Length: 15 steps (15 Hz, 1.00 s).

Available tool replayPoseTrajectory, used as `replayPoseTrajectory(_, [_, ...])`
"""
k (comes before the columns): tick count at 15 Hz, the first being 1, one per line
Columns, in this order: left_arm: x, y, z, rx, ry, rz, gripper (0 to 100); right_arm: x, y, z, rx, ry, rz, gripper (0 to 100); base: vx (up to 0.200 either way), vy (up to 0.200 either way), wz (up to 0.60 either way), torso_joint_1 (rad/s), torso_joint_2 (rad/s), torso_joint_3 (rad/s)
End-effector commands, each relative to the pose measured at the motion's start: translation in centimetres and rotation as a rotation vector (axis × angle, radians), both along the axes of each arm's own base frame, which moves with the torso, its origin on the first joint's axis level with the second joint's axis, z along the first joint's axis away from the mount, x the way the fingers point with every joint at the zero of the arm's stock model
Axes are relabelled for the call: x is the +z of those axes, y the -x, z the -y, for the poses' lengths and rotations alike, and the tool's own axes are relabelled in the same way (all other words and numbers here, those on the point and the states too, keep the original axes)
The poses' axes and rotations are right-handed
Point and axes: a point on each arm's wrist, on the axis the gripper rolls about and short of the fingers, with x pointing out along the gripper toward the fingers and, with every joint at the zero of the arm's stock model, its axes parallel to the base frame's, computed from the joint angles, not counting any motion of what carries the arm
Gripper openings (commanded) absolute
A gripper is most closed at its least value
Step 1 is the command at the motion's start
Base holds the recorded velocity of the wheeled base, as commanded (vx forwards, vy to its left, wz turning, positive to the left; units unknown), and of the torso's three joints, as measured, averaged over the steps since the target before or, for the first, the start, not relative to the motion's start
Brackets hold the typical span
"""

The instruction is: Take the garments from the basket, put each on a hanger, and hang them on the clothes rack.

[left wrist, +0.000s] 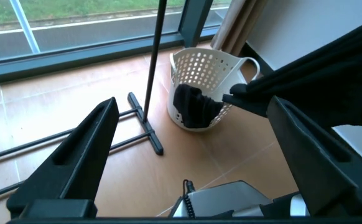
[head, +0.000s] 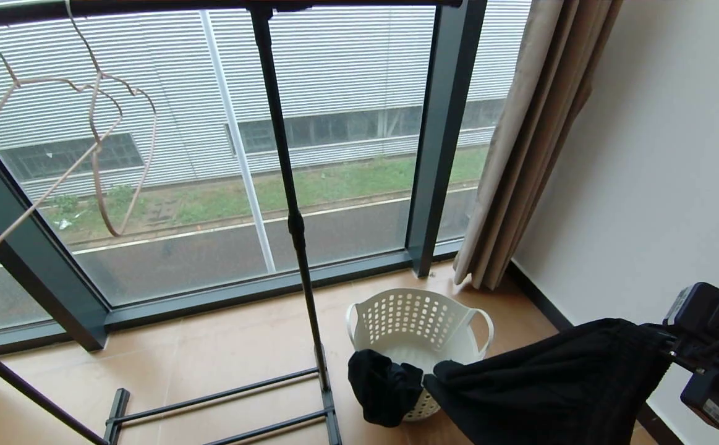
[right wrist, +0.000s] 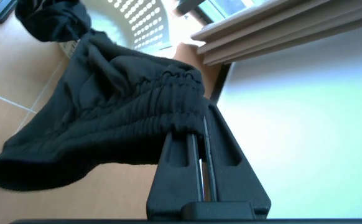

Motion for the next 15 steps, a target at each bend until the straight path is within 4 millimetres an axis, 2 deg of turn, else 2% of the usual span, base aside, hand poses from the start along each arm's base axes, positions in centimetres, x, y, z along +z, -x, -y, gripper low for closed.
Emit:
replayPoseTrajectory(1, [0.01,-0.01,0.01,0.001,0.0,-0.001,100,-0.01,-0.03,-0.01,0.001,0.0,0.0,0,0.0,0.0,0.0,0.183,-0.5,-0.105])
replayPoseTrajectory(15, [0.01,-0.01,0.01,0.001,0.003,-0.002,100,-0.12,0.04,0.01,-0.001,0.002,-0.003,0,0.0,0.0,0.0,0.23,-0.55,-0.12])
